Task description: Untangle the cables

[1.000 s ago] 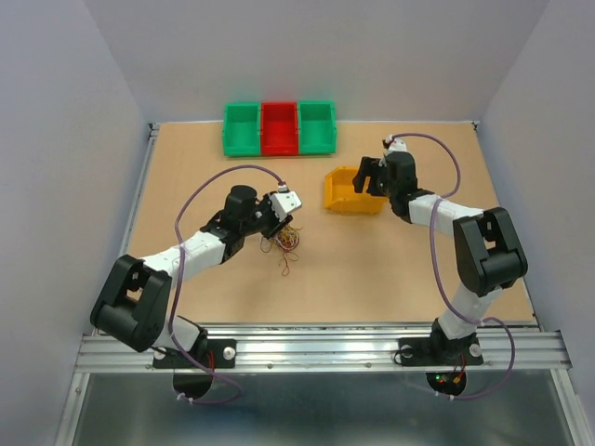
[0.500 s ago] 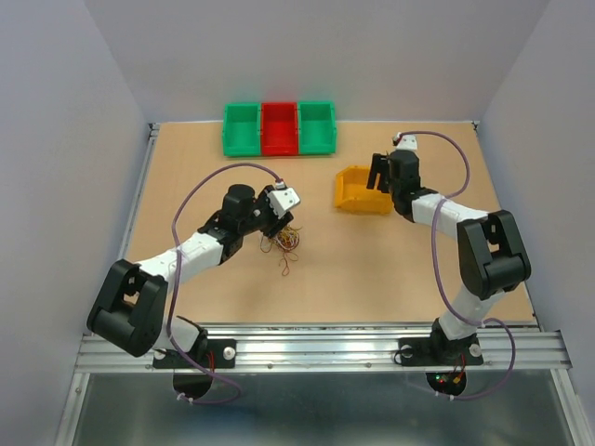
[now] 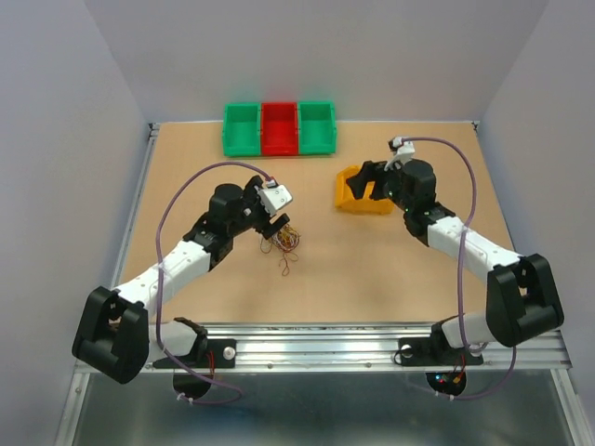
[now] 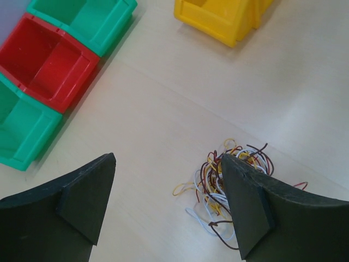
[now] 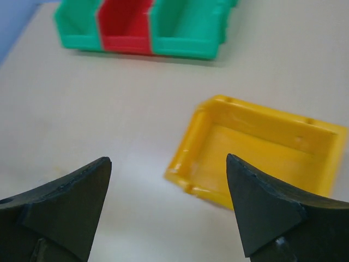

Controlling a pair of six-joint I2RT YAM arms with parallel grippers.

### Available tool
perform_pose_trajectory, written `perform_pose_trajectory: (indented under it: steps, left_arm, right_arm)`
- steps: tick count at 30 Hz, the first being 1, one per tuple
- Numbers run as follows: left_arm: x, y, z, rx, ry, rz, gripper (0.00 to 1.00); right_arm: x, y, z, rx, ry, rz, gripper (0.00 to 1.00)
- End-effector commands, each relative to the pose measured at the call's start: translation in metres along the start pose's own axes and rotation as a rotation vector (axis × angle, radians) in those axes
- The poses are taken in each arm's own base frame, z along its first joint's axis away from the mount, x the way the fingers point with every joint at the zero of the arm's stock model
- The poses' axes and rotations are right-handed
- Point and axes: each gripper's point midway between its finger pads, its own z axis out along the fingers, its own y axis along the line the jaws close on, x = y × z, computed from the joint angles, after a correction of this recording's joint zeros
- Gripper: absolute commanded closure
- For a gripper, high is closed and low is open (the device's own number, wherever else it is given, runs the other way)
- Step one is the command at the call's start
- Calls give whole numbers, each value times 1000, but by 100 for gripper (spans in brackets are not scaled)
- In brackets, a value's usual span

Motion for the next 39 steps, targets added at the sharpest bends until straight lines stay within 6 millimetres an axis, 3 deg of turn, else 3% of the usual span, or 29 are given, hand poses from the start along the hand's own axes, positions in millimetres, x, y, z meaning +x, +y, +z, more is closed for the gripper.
perform_pose_trajectory:
  steps: [1, 2, 4, 5, 8, 10, 11, 17, 19, 20, 21, 23, 24, 26, 29, 30, 31, 32, 39]
  left_arm:
    - [-2, -7, -14, 46, 16, 48, 10]
    - [1, -8, -16, 50, 25, 55, 11]
    - [12, -10, -16, 56, 68, 58, 10]
    - [19, -11, -13, 61, 96, 54, 10]
    - [37, -10, -4, 64, 177, 26, 11]
    - [45, -8, 1, 52, 213, 10, 11]
    - [51, -6, 5, 49, 238, -10, 11]
    - [66, -8, 15, 111, 287, -81, 13]
    - [69, -12, 16, 144, 294, -97, 14]
    - [70, -12, 18, 150, 298, -102, 15]
    - [72, -11, 18, 152, 300, -108, 18]
    - [75, -10, 19, 161, 308, -126, 25]
    - [75, -6, 22, 161, 307, -130, 32]
    - [84, -12, 22, 196, 334, -157, 43]
    - [88, -11, 23, 229, 343, -190, 66]
    - [86, -7, 25, 233, 336, -193, 85]
    - [85, -9, 25, 256, 329, -204, 94]
    - [87, -6, 24, 268, 334, -209, 100]
    - [67, 11, 12, 275, 231, -251, 100]
  right_arm:
    - [32, 64, -24, -337, 20, 33, 9]
    - [46, 77, -27, -357, 51, 7, 10]
    - [66, 80, -25, -308, 102, -62, 13]
    - [78, 99, -26, -334, 142, -98, 14]
    - [109, 130, -24, -402, 221, -172, 17]
    - [116, 141, -17, -409, 237, -198, 21]
    - [133, 147, -14, -419, 277, -215, 21]
    - [156, 168, 8, -459, 337, -242, 28]
    - [161, 172, 15, -467, 350, -239, 31]
    - [155, 178, 21, -477, 337, -239, 34]
    - [165, 177, 26, -474, 357, -238, 40]
    - [165, 179, 33, -472, 355, -232, 49]
    - [163, 182, 38, -477, 339, -231, 59]
    - [159, 186, 39, -487, 316, -209, 63]
    - [155, 189, 40, -501, 284, -196, 83]
    - [155, 187, 42, -489, 280, -194, 90]
    - [155, 185, 43, -474, 277, -192, 100]
    - [153, 183, 44, -457, 272, -191, 99]
    - [134, 163, 33, -372, 195, -177, 99]
